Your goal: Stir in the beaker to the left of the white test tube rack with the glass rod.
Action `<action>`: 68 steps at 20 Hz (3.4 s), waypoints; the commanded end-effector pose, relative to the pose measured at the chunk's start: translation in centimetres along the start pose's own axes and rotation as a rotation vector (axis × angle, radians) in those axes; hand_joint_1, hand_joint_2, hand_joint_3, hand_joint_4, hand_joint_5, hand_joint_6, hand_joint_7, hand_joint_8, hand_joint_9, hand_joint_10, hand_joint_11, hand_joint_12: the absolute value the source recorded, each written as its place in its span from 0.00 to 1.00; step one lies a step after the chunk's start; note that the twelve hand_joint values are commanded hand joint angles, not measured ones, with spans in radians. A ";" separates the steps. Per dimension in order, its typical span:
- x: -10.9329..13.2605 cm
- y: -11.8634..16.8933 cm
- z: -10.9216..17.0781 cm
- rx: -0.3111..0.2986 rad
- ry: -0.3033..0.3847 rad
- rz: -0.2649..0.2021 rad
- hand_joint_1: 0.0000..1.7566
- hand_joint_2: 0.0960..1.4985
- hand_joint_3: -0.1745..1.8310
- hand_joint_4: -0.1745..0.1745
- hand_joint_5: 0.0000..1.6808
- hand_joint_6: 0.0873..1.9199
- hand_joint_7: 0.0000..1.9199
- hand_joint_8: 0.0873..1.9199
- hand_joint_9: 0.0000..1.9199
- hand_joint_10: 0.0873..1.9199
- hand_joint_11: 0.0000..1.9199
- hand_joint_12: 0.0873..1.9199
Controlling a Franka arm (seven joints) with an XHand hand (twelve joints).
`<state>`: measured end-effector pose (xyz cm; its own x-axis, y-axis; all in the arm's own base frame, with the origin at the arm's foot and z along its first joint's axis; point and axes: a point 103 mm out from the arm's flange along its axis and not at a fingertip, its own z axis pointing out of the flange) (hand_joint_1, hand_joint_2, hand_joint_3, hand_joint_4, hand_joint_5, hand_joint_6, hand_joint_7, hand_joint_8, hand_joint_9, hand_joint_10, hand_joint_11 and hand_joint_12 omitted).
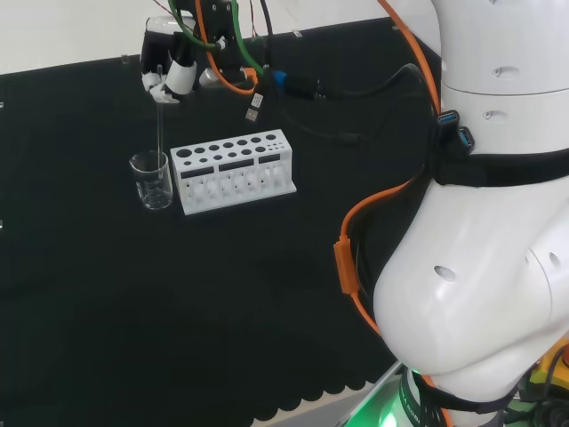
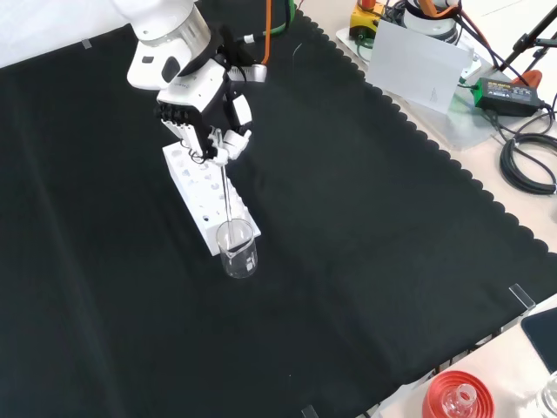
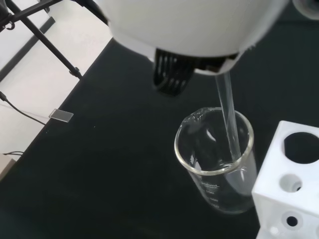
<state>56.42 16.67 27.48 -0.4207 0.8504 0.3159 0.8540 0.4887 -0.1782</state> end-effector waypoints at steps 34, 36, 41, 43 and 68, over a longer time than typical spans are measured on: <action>-2.8 0.8 0.6 0.005 -0.040 0.010 0.76 0.23 0.62 0.00 0.75 0.36 0.75 0.37 1.00 0.00 0.88 0.24; -2.0 0.3 0.8 0.007 -0.064 -0.001 0.76 0.23 0.62 0.00 0.75 0.36 0.75 0.37 1.00 0.00 0.88 0.24; 1.0 -1.3 1.3 0.038 -0.065 0.001 0.76 0.23 0.62 0.00 0.75 0.36 0.75 0.37 1.00 0.00 0.88 0.24; 1.7 -1.0 1.4 0.043 -0.057 -0.001 0.76 0.23 0.62 0.00 0.75 0.36 0.75 0.37 1.00 0.00 0.88 0.24; 0.8 2.3 1.5 0.064 -0.038 0.006 0.76 0.23 0.62 0.00 0.75 0.36 0.75 0.36 1.00 0.00 0.88 0.24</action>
<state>55.85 19.99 25.24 -0.4344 0.8593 0.2699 0.8335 0.4971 -0.2411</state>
